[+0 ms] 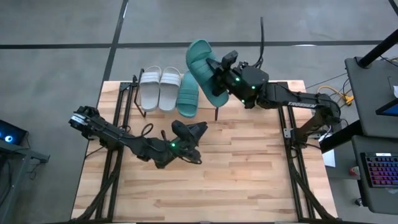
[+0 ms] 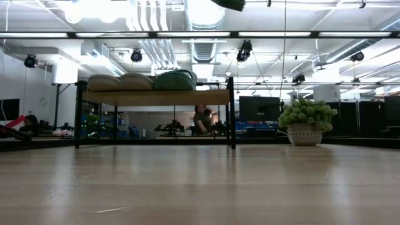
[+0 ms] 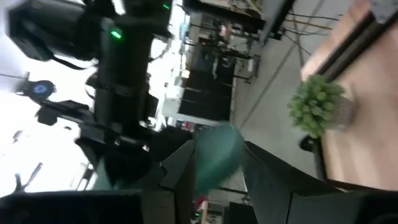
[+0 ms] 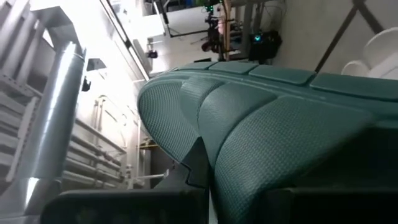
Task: Pick and place slides into the shelf
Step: Put the green slipper on the shelf
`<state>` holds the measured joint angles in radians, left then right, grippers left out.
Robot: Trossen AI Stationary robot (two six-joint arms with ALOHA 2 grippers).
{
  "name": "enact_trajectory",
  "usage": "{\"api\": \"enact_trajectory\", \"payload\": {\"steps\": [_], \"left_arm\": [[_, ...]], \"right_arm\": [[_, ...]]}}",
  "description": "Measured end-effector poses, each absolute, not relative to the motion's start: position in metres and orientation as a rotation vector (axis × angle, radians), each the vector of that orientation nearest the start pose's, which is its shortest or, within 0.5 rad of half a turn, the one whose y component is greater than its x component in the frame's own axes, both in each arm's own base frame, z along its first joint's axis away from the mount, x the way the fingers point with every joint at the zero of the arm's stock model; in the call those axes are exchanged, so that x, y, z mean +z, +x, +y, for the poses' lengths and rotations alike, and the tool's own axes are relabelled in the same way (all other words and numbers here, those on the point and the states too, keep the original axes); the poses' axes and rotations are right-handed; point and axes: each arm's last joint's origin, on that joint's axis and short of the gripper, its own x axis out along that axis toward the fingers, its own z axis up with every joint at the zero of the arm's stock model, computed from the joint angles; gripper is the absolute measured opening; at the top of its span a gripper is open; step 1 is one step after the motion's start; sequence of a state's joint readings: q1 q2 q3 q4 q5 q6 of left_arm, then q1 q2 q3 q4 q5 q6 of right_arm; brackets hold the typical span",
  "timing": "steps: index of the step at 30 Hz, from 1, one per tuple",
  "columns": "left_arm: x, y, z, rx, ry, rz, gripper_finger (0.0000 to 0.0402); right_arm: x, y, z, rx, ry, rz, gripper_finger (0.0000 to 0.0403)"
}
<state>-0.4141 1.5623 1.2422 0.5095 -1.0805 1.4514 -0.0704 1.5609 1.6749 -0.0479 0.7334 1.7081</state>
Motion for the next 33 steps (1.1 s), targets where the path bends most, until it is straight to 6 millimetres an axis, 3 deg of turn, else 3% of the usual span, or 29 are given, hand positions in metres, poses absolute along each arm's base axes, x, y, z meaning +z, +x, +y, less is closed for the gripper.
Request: {"api": "enact_trajectory", "payload": {"steps": [13, 24, 33], "left_arm": [[0.371, 0.334, -0.099, 0.703, 1.230, 0.329, 0.0119], [0.372, 0.336, -0.090, 0.746, 1.197, 0.320, 0.0212], [0.357, 0.350, -0.079, 0.736, 1.235, 0.356, 0.0219]], "right_arm": [[0.472, 0.370, -0.050, -0.470, 1.637, -0.706, 0.0011], [0.488, 0.359, -0.058, -0.496, 1.587, -0.718, 0.0011], [0.503, 0.352, -0.057, -0.479, 1.612, -0.778, 0.0011]]}}
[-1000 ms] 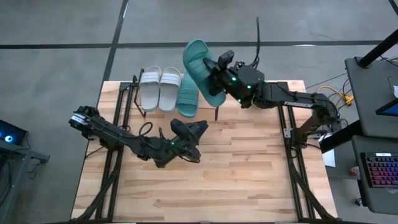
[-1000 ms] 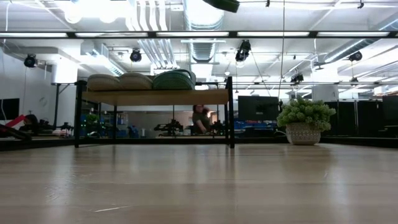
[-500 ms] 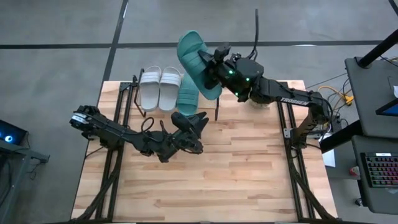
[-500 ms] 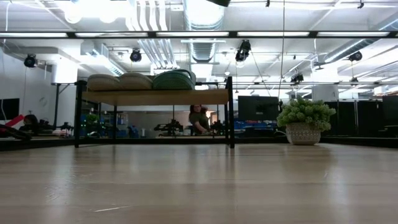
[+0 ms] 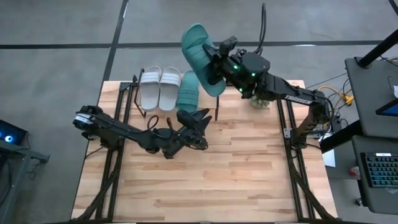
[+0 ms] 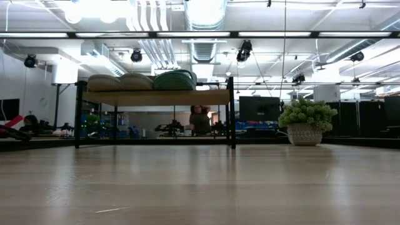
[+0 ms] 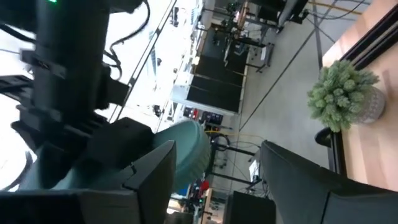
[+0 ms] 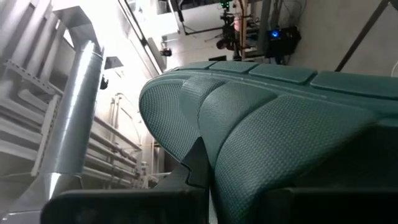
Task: Pick and place slides into the shelf
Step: Put the green slipper on the shelf
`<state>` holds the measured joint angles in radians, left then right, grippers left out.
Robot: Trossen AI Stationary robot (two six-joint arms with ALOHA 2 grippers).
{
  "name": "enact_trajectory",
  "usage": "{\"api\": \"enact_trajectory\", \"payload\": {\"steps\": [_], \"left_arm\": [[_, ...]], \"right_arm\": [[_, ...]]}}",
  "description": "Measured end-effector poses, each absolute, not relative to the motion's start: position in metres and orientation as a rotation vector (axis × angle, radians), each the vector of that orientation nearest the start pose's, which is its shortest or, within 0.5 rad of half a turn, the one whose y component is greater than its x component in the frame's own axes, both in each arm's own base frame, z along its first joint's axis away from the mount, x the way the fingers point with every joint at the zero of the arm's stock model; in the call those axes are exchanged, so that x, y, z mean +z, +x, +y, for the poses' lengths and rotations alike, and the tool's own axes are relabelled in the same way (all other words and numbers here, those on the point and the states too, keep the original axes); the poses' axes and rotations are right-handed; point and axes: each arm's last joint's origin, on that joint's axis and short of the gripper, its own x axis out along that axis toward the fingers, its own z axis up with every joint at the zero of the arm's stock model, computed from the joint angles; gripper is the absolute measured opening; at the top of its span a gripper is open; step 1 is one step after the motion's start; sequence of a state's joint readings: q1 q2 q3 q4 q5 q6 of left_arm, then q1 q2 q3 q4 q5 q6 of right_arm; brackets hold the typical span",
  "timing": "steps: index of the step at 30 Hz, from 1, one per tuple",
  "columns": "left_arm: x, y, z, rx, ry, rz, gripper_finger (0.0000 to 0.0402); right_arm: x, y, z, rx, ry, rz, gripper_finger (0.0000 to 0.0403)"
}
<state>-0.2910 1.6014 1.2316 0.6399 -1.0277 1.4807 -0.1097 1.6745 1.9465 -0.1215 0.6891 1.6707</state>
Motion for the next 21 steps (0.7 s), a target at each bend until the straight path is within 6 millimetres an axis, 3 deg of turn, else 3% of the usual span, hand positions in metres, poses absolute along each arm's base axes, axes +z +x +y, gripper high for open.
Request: {"api": "enact_trajectory", "payload": {"steps": [8, 21], "left_arm": [[0.3517, 0.3579, -0.0689, 0.698, 1.328, 0.357, 0.0219], [0.3518, 0.3585, -0.0680, 0.689, 1.303, 0.331, 0.0219]], "right_arm": [[0.5096, 0.3475, -0.0568, -0.517, 1.555, -0.743, 0.0011], [0.5031, 0.3510, -0.0569, -0.534, 1.563, -0.706, 0.0011]]}}
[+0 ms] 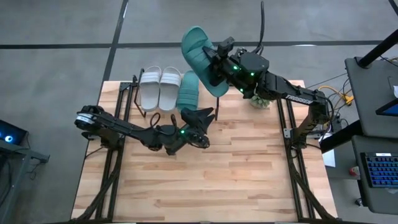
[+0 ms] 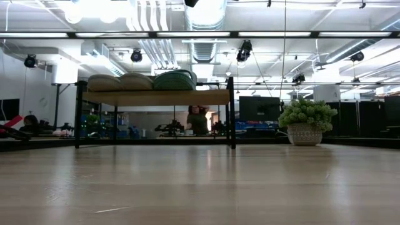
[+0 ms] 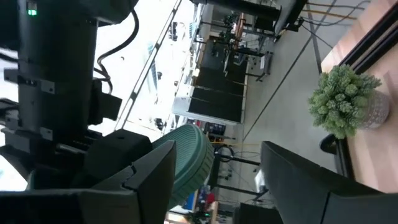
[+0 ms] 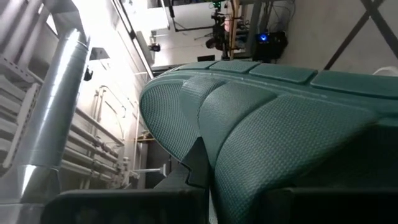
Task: Pick and place slides into the shelf
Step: Put the green slipper on the shelf
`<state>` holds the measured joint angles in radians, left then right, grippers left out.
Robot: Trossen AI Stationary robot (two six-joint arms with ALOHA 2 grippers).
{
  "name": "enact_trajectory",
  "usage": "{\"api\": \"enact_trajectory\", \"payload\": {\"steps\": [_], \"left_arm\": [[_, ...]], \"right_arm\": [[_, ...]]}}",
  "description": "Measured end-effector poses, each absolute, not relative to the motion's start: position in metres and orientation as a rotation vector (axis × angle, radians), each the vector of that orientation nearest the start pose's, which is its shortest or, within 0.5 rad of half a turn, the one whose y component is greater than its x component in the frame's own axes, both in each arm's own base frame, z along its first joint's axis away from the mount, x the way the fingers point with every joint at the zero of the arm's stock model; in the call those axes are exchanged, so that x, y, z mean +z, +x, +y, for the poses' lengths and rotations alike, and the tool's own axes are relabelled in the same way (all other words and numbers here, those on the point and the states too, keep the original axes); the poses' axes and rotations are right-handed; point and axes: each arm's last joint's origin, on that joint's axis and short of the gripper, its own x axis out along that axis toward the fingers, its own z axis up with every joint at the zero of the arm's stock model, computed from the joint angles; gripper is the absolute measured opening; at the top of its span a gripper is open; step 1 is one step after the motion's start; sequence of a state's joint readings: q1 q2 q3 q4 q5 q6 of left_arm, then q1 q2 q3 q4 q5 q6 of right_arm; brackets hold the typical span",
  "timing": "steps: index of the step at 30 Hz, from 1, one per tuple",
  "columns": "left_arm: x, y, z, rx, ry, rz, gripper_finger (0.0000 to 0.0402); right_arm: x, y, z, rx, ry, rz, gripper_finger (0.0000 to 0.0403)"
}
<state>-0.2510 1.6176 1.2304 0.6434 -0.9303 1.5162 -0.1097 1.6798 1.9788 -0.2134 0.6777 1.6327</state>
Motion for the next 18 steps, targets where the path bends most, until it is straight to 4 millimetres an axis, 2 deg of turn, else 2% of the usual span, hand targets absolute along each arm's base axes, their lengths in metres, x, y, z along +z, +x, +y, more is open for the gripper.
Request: {"api": "enact_trajectory", "payload": {"steps": [5, 11, 18], "left_arm": [[0.351, 0.358, -0.068, 0.701, 1.266, 0.330, 0.0219], [0.353, 0.357, -0.070, 0.706, 1.252, 0.322, 0.0219], [0.353, 0.357, -0.069, 0.709, 1.252, 0.326, 0.0219]], "right_arm": [[0.500, 0.351, -0.057, -0.558, 1.556, -0.679, 0.0011], [0.490, 0.353, -0.060, -0.611, 1.645, -0.667, 0.0011], [0.476, 0.360, -0.077, -0.687, 1.686, -0.682, 0.0011]]}}
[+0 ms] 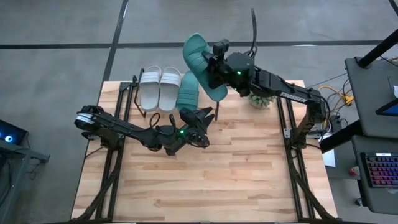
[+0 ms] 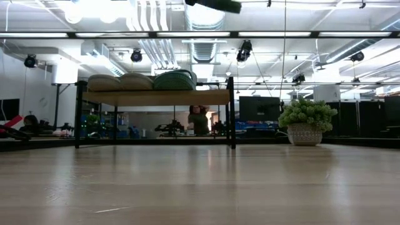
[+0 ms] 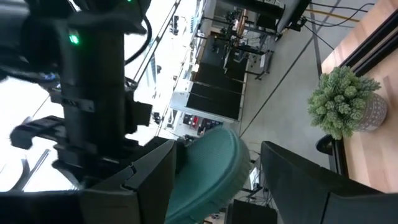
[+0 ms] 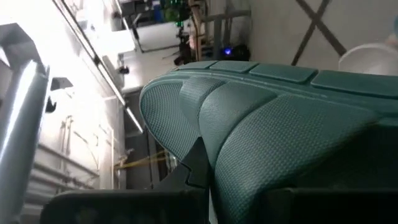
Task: Pick and place slides into the shelf
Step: Put the green slipper on the shelf
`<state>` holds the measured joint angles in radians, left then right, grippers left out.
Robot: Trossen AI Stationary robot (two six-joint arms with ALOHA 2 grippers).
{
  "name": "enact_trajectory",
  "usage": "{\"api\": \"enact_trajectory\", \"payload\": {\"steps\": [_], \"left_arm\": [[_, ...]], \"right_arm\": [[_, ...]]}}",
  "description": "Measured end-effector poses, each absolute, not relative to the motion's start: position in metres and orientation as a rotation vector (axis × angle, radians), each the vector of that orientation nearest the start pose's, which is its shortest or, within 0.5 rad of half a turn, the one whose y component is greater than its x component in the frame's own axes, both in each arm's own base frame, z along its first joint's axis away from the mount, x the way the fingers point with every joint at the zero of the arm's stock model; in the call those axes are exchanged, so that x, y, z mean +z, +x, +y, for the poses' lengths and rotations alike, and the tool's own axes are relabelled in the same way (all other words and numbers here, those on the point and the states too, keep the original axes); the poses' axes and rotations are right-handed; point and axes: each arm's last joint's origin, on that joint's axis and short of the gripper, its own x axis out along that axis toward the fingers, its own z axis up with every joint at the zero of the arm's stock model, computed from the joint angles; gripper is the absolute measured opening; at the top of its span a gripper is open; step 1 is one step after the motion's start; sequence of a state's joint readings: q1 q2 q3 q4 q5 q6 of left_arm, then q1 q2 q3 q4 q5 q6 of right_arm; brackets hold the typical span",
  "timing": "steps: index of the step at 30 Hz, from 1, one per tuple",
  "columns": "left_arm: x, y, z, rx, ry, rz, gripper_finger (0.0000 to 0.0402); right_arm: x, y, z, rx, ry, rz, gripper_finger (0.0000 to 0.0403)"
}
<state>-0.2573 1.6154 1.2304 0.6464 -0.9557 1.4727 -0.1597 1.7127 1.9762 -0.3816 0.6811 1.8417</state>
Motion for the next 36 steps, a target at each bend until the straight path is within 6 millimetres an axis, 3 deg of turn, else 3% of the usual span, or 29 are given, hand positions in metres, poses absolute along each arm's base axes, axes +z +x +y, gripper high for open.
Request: {"api": "enact_trajectory", "payload": {"steps": [7, 20, 36], "left_arm": [[0.353, 0.357, -0.069, 0.712, 1.250, 0.328, 0.0219], [0.353, 0.356, -0.069, 0.727, 1.243, 0.342, 0.0219], [0.353, 0.356, -0.068, 0.745, 1.235, 0.361, 0.0219]], "right_arm": [[0.469, 0.363, -0.094, -0.693, 1.742, -0.673, 0.0011], [0.484, 0.363, -0.075, -0.635, 1.608, -0.622, 0.0013], [0.492, 0.362, -0.074, -0.600, 1.492, -0.588, 0.0013]]}}
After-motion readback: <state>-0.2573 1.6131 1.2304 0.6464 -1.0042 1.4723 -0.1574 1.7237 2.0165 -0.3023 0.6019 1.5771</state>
